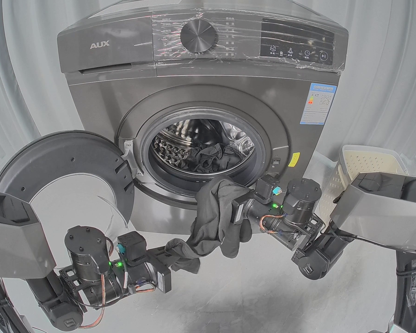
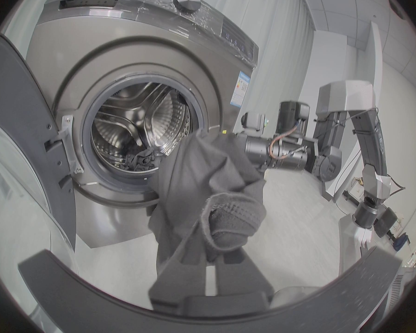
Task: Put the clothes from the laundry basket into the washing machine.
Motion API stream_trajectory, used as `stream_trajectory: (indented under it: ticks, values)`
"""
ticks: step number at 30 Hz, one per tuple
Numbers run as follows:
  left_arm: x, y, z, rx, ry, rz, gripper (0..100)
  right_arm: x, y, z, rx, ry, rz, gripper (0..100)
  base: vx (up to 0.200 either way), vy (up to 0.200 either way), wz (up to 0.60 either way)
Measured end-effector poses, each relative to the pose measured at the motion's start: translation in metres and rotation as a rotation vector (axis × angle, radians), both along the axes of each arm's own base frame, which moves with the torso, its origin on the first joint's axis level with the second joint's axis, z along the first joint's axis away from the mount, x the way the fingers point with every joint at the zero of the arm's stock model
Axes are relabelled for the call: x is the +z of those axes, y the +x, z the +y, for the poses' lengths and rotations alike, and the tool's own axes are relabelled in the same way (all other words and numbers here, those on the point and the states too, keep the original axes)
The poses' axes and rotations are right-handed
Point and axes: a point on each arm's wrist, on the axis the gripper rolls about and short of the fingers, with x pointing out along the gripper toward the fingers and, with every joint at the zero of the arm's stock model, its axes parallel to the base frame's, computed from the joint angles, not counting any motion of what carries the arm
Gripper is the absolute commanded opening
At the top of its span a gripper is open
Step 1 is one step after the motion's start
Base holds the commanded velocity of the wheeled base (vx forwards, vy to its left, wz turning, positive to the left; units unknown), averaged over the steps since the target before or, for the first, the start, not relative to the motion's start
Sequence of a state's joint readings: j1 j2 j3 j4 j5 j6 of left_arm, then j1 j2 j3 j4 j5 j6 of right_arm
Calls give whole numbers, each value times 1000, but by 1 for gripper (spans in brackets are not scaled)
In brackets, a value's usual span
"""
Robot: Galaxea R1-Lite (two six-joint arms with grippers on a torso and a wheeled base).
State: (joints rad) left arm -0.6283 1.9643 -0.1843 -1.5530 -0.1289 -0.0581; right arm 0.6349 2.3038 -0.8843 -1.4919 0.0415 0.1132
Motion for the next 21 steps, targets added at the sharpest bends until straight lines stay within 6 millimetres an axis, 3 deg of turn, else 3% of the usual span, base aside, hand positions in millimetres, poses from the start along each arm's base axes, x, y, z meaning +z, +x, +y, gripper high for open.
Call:
stream_trajectory:
  ticks: [14,21]
  values:
    - [-11,-10,4,-19,45,53,100,13,15,-12,-45,28,-39,0,0,0,0]
    - [-8,-4,1,-26,26,35,100,16,9,-7,-26,34,-40,0,0,0,0]
